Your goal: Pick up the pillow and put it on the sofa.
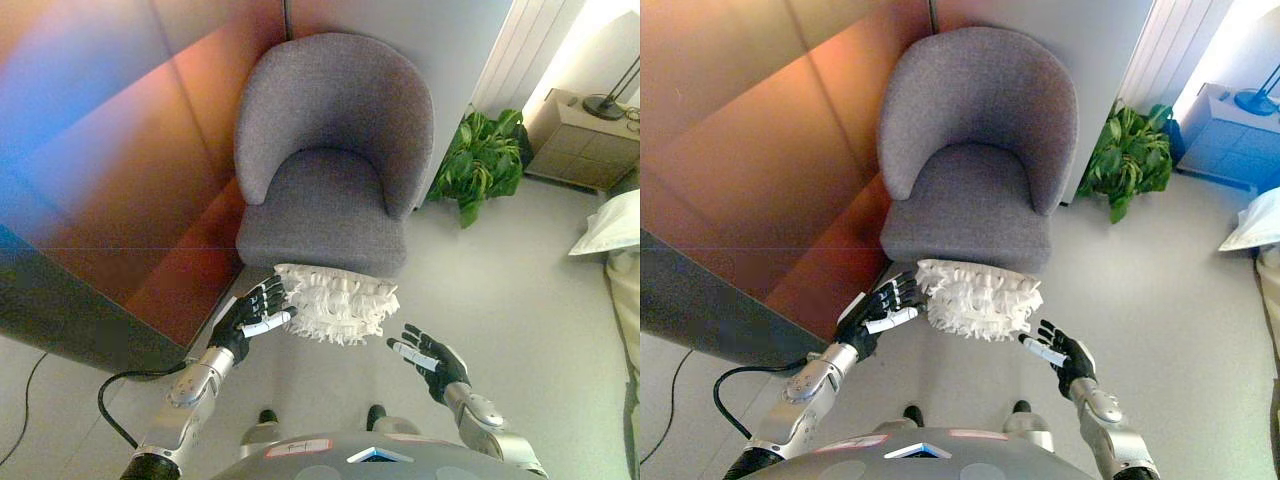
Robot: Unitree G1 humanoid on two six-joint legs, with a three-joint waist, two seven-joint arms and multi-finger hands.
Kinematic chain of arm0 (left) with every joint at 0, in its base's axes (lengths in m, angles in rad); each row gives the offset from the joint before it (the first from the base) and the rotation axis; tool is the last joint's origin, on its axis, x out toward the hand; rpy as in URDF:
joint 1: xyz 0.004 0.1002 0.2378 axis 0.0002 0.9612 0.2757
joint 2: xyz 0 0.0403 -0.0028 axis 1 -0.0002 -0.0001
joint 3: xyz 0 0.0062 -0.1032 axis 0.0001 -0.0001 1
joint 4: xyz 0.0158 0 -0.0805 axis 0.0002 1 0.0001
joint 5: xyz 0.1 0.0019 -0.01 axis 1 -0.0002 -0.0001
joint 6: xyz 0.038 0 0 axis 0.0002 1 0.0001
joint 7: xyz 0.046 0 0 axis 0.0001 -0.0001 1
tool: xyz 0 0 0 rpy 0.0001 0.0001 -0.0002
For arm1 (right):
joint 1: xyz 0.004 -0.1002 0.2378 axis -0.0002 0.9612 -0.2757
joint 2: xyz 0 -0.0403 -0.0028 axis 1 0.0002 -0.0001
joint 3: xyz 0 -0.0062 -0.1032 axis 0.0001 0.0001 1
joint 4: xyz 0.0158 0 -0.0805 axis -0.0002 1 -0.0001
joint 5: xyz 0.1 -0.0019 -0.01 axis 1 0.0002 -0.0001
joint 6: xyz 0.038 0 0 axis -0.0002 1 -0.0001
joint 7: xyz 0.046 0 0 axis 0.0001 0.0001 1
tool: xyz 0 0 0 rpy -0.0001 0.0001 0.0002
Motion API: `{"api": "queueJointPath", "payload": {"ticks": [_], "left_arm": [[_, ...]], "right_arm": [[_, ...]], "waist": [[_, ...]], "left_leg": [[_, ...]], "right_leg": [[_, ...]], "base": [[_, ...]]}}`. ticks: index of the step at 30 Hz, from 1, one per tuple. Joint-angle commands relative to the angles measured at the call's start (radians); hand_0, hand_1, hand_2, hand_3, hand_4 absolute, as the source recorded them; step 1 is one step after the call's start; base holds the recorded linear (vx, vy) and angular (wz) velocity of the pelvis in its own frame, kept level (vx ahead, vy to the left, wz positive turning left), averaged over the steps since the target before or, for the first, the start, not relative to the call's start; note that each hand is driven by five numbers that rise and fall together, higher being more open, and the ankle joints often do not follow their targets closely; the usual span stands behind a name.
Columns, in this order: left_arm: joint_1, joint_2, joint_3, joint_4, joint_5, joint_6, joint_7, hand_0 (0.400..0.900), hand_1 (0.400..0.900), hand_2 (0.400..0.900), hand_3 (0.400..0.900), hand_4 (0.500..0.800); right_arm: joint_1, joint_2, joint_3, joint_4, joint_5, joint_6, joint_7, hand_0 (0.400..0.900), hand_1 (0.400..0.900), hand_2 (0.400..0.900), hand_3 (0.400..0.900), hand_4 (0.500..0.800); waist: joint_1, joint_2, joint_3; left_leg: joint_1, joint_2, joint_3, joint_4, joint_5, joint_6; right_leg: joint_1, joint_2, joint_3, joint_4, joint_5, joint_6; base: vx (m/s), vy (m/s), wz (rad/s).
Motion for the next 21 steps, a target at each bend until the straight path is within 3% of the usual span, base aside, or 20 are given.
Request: {"api": "queueJointPath", "payload": {"ticks": [1,9,15,17,21], "left_arm": [[-0.070,0.025,0.059,-0.086,0.000,-0.097,-0.004,0.900,0.900,0.900,0.900,0.800],[-0.071,0.029,0.052,-0.094,-0.008,-0.111,0.002,0.900,0.900,0.900,0.900,0.800],[-0.071,0.021,0.045,-0.095,-0.024,-0.138,0.022,0.900,0.900,0.900,0.900,0.800],[-0.059,0.018,0.049,-0.101,-0.030,-0.143,0.015,0.900,0.900,0.900,0.900,0.800],[-0.035,0.015,0.060,-0.119,-0.033,-0.141,-0.015,0.900,0.900,0.900,0.900,0.800]], "right_arm": [[-0.090,-0.003,-0.025,-0.119,-0.036,-0.068,-0.010,0.900,0.900,0.900,0.900,0.800],[-0.099,-0.016,-0.024,-0.119,-0.050,-0.084,-0.020,0.900,0.900,0.900,0.900,0.800],[-0.119,-0.058,-0.028,-0.102,-0.042,-0.104,-0.019,0.900,0.900,0.900,0.900,0.800],[-0.112,-0.069,-0.035,-0.093,-0.041,-0.114,-0.005,0.900,0.900,0.900,0.900,0.800],[-0.083,-0.070,-0.055,-0.097,-0.054,-0.123,0.014,0.900,0.900,0.900,0.900,0.800]], "waist": [[-0.014,-0.024,0.024],[-0.011,-0.028,0.047],[-0.009,-0.048,0.100],[-0.005,-0.055,0.111],[0.013,-0.048,0.123]], "left_leg": [[0.086,-0.007,0.037,0.005,-0.111,0.024],[0.068,0.016,0.025,0.055,-0.096,0.007],[-0.069,0.077,-0.032,0.403,-0.032,-0.017],[-0.112,0.077,-0.056,0.505,-0.025,-0.011],[-0.156,0.066,-0.082,0.435,0.006,-0.012]], "right_leg": [[0.050,0.008,-0.051,0.002,-0.045,0.030],[0.049,0.026,-0.035,0.002,-0.052,0.003],[0.034,0.040,-0.016,0.023,-0.055,-0.051],[0.037,0.042,-0.007,0.035,-0.061,-0.064],[0.064,0.046,0.018,0.065,-0.096,-0.053]], "base": [[0.03,-0.059,0.00],[0.03,-0.085,-0.07],[0.05,-0.109,-0.14],[0.15,-0.074,-0.21],[0.27,0.059,-0.14]]}}
